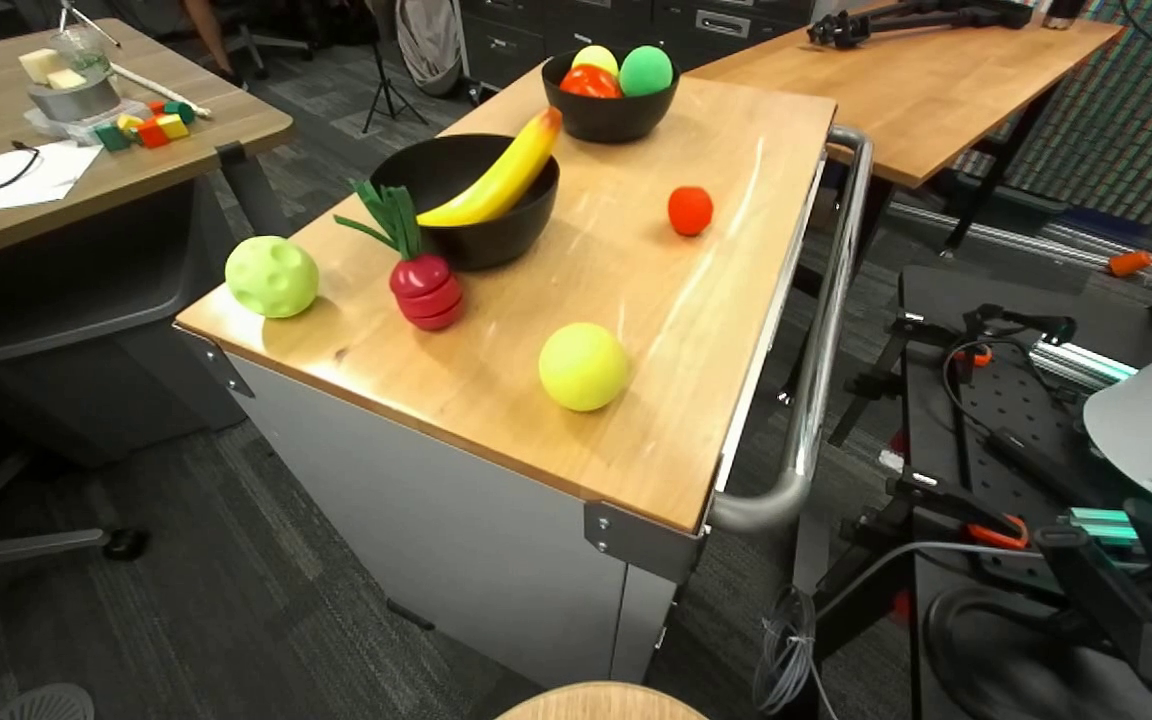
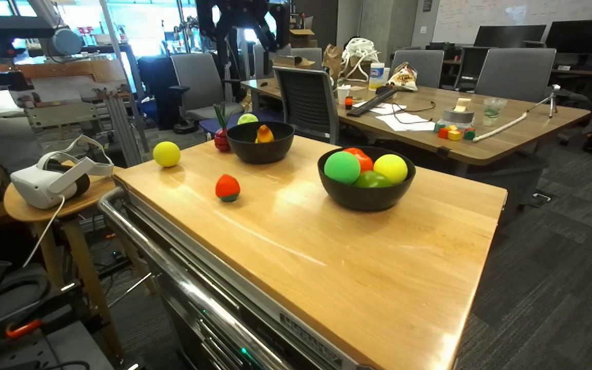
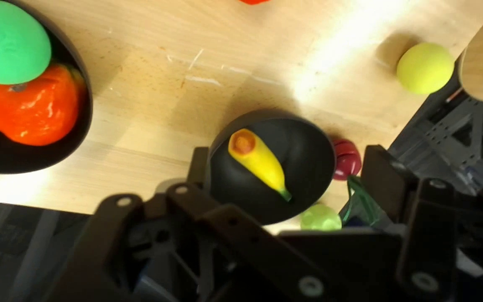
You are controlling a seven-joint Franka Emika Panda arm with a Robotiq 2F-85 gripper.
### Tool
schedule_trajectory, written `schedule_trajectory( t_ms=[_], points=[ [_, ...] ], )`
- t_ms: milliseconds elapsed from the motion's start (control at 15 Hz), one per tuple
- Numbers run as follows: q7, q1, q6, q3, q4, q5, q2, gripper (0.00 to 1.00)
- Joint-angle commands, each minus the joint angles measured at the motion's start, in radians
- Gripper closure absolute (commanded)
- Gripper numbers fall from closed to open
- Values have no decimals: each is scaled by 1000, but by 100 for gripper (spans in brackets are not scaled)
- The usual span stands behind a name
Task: Take all the contents from the black bowls and place them on the table one at at time starting with the left bowl then right bowl
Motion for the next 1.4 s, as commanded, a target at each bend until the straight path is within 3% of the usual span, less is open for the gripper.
schedule_trajectory(
  t_ms=[0, 67, 133, 467, 600, 867, 933, 1000, 1200, 1333],
  points=[
    [-21, 33, 12, 44, 7, -130, -20, 0],
    [-34, 45, 98, 49, 2, -112, -10, 0],
    [-10, 30, 12, 29, 7, -94, -10, 0],
    [-15, 50, 76, 48, 3, -101, -1, 0],
    [-179, 75, 19, 25, 17, 49, -4, 0],
    [-376, 90, -50, 37, 104, 166, 79, 0],
    [-387, 99, -90, 56, 147, 166, 119, 0],
    [-336, 72, -28, 52, 50, 135, 43, 0],
    [-339, 73, -33, 60, 58, 137, 67, 0],
    [-365, 71, 6, 65, 58, 69, 88, 0]
  ],
)
